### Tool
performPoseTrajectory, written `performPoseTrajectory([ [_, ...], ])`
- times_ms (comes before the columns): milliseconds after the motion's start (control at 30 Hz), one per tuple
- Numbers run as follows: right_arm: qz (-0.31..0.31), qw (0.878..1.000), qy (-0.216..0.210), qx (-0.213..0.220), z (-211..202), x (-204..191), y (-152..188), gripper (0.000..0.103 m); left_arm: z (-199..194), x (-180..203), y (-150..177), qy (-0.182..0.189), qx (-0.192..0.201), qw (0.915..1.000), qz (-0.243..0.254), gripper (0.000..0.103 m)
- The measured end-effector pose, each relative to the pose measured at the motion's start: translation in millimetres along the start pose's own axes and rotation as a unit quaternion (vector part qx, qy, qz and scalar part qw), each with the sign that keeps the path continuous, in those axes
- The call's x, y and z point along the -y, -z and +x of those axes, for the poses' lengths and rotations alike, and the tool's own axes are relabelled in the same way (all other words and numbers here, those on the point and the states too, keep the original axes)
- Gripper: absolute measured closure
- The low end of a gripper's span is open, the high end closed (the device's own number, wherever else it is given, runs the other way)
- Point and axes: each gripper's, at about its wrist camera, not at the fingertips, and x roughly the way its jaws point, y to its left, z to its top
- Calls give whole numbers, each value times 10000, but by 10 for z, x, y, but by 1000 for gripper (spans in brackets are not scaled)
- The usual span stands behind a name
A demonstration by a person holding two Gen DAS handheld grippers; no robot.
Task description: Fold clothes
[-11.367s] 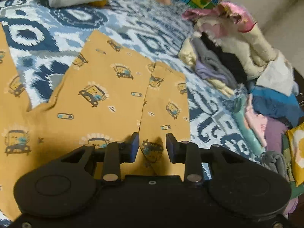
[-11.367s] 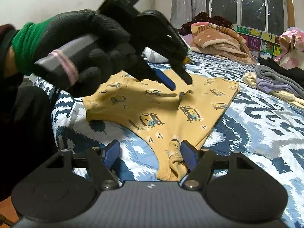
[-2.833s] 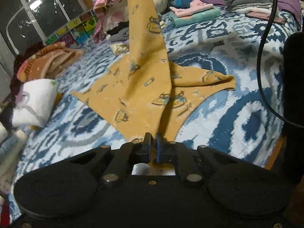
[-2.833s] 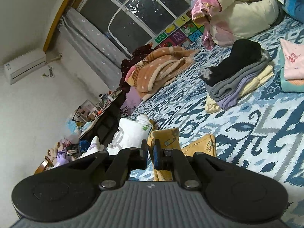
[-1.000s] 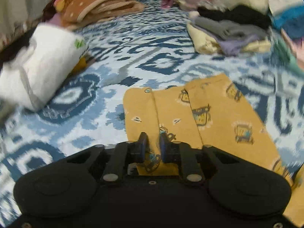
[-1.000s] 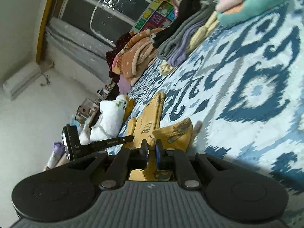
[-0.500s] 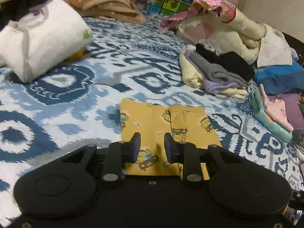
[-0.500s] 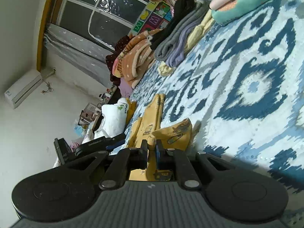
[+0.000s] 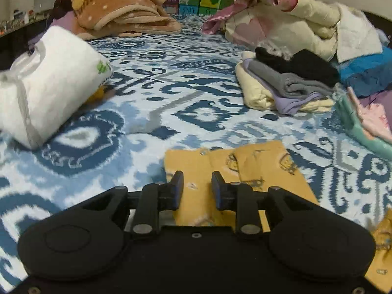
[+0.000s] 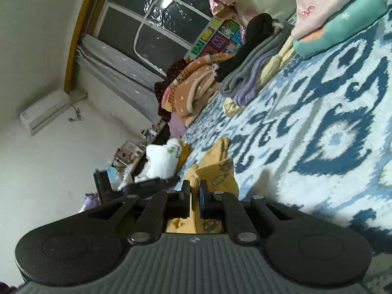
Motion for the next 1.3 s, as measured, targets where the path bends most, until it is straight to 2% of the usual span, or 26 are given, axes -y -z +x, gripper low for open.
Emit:
performPoseTrajectory([
  [100, -27, 10000, -2, -3, -22, 5, -6, 94, 223, 75, -81, 8, -198, 9995, 245, 78],
  [133, -37, 10000, -16, 7, -29, 3, -9, 94, 351, 84, -97, -163, -371, 9987, 320, 78],
  [200, -59, 10000, -44, 26, -44, 0, -14, 94, 460, -16, -144, -324, -395, 9987, -30, 78],
  [267, -68, 9999, -69, 34, -63, -6, -13, 94, 415, -98, -201, -97, -219, 9987, -444, 79],
  [300, -78, 9999, -79, 34, -66, -8, -16, 94, 420, -84, -202, 14, -174, 9992, -362, 79],
  [367, -131, 9998, -122, 30, -77, -17, -29, 94, 565, -30, -171, -100, -432, 9990, -22, 78],
  [400, -140, 9998, -144, 46, -87, -17, -34, 94, 552, -26, -187, -146, -426, 9990, 26, 78],
  [467, -112, 9997, -161, 111, -109, -5, -52, 94, 394, -56, -238, -172, -210, 9996, -87, 78],
  [533, -63, 9997, -153, 155, -126, 14, -55, 94, 79, -98, -180, 32, 191, 9995, -236, 78],
  [600, -56, 9997, -112, 197, -132, 18, -58, 94, -265, -84, 0, 57, 354, 9992, -167, 78],
  [700, -67, 9995, -130, 279, -156, 6, -57, 94, -634, 50, 375, 117, 363, 9989, 289, 78],
  [767, -98, 9993, -174, 318, -184, -11, -53, 94, -602, 149, 608, 315, 22, 9981, 533, 78],
  [800, -133, 9993, -133, 311, -191, -16, -50, 94, -507, 198, 708, 260, -222, 9966, 748, 78],
  [833, -156, 9995, -21, 281, -187, -13, -38, 94, -503, 206, 760, 190, -222, 9961, 829, 78],
  [900, -138, 9993, 258, 230, -184, 18, -12, 94, -664, 163, 794, 173, 43, 9973, 707, 81],
  [967, -87, 9984, 496, 255, -219, 50, 15, 94, -1000, 114, 817, 316, 427, 9972, 532, 81],
  [1000, -59, 9982, 529, 291, -242, 60, 23, 94, -1154, 108, 864, 246, 513, 9972, 493, 81],
  [1033, -66, 9978, 577, 314, -258, 70, 25, 94, -1264, 118, 936, 166, 540, 9973, 477, 81],
  [1133, -92, 9970, 720, 261, -234, 111, 48, 94, -1278, 276, 1193, 382, 397, 9962, 680, 81],
  [1200, -113, 9961, 860, 172, -200, 128, 78, 94, -1103, 378, 1400, -40, 36, 9955, 944, 83],
  [1233, -116, 9956, 922, 137, -186, 131, 97, 94, -1098, 390, 1475, -154, 79, 9960, 878, 83],
  [1300, -145, 9942, 1064, 91, -162, 130, 139, 94, -1243, 388, 1510, -137, 210, 9981, 556, 83],
])
